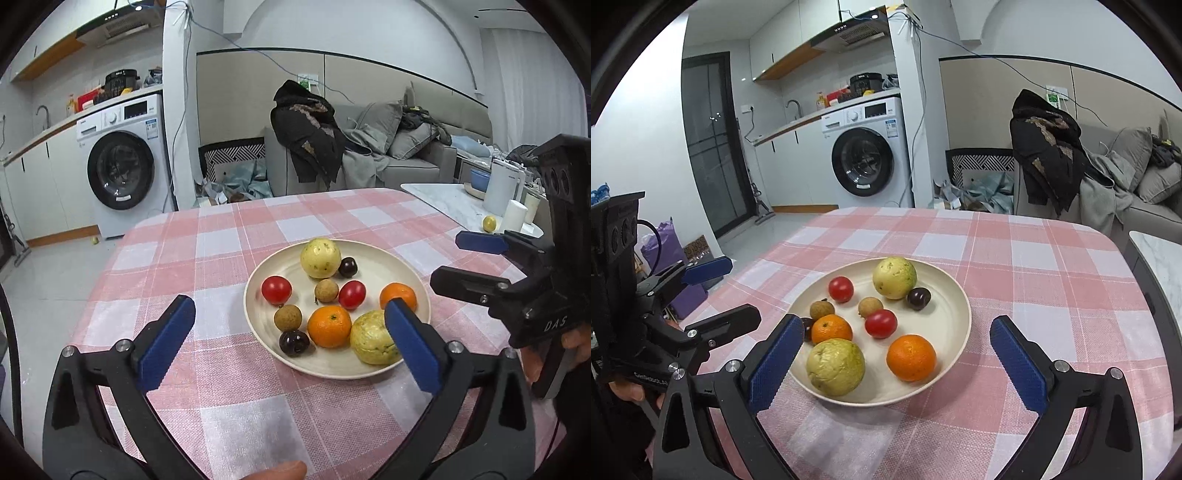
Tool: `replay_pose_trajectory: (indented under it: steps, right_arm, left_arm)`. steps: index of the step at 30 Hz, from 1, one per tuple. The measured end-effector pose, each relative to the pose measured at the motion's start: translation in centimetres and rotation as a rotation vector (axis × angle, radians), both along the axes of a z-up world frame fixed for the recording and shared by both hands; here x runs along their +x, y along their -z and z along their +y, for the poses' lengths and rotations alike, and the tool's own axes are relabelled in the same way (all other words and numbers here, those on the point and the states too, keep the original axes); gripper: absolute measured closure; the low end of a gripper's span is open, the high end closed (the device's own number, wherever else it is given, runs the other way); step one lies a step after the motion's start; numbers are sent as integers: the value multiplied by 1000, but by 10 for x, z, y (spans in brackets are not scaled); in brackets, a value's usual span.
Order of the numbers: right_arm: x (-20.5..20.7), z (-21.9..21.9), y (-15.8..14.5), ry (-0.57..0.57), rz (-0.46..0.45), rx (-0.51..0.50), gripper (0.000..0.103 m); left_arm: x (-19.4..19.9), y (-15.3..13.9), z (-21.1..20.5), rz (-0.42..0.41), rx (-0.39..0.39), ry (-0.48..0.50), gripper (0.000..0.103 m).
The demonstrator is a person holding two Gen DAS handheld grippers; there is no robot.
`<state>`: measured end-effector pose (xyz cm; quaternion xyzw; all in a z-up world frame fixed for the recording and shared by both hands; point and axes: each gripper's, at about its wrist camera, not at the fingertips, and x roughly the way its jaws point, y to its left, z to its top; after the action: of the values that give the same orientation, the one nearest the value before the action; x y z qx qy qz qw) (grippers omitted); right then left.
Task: Organize fruits
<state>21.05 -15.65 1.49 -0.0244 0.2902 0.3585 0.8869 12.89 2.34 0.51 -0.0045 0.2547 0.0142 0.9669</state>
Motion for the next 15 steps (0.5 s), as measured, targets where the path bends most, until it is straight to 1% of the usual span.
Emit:
replay_pose_trajectory:
  steps: [3,7,11,15]
  right_arm:
    - [-7,-4,0,-8,-9,11,0]
    - [-15,-10,0,-7,-32,17,0]
    - [-20,-15,3,-1,-45,26,0]
    - [-23,-18,5,4,-65,25,0]
  left_arm:
    - [-13,-1,-5,-27,-4,12,1]
    - [-25,4,-13,-28,28,8,1]
    - [-30,12,-15,-9,6,7,1]
    - [-35,13,-15,-35,-3,-8,1]
